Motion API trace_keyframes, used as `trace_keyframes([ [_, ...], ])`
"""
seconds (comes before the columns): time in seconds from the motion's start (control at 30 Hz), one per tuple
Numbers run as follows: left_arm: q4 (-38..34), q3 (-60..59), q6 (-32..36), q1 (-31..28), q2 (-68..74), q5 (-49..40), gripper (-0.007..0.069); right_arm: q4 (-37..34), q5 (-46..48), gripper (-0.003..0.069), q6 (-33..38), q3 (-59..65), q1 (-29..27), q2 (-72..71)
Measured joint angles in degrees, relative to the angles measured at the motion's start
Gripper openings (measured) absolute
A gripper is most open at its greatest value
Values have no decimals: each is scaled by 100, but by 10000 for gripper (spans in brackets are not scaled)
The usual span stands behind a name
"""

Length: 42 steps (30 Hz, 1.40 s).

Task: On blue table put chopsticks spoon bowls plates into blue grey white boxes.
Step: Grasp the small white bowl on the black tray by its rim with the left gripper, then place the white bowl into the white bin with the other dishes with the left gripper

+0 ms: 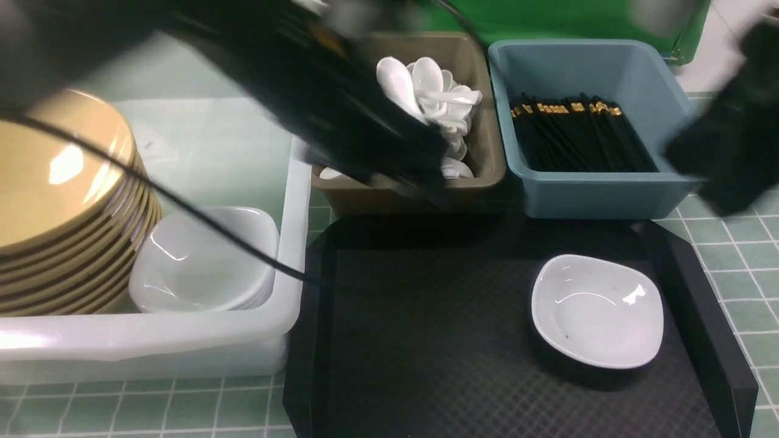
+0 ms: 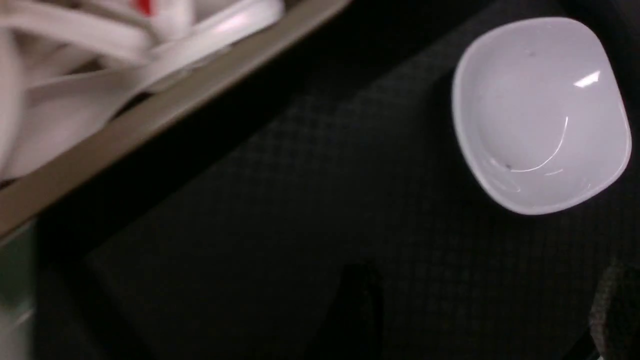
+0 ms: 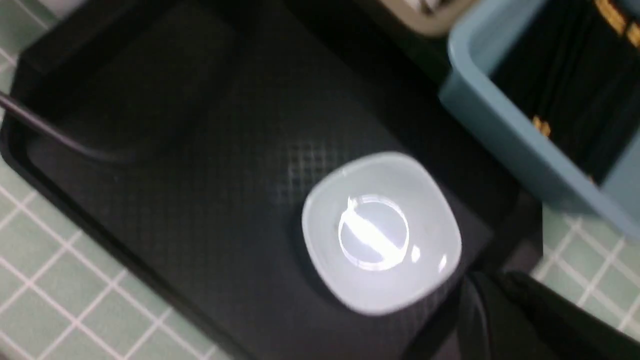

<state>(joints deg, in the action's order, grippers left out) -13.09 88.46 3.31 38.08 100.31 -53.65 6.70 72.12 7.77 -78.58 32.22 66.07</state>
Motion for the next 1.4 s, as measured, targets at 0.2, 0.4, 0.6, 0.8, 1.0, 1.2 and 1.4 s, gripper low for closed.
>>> trace_keyframes([
  [0.2, 2, 883, 0, 560, 1481, 367, 533, 0, 21, 46, -178, 896, -188, -1050],
  [0.4, -4, 1650, 41, 660, 2450, 488, 531, 18, 40, 46, -198, 1078, -188, -1284],
  [0.6, 2, 2382, 74, 660, 3301, 569, 450, 39, 40, 46, -191, 1089, -188, -1298],
  [0.8, -167, 2541, 131, 660, 3369, 412, 86, 44, -23, 46, -166, 1089, -188, -1298],
  [1.0, -81, 2552, 316, 625, 2757, -17, 9, -32, -217, 46, -149, 1064, -188, -1299],
  [1.2, 456, 2558, 395, 110, 1129, -973, 4, -865, -482, 46, 480, 573, -188, -1070],
  [1.4, 977, 1727, 373, -850, -752, -1715, 4, -2095, -638, 46, 1397, -16, -69, -312],
])
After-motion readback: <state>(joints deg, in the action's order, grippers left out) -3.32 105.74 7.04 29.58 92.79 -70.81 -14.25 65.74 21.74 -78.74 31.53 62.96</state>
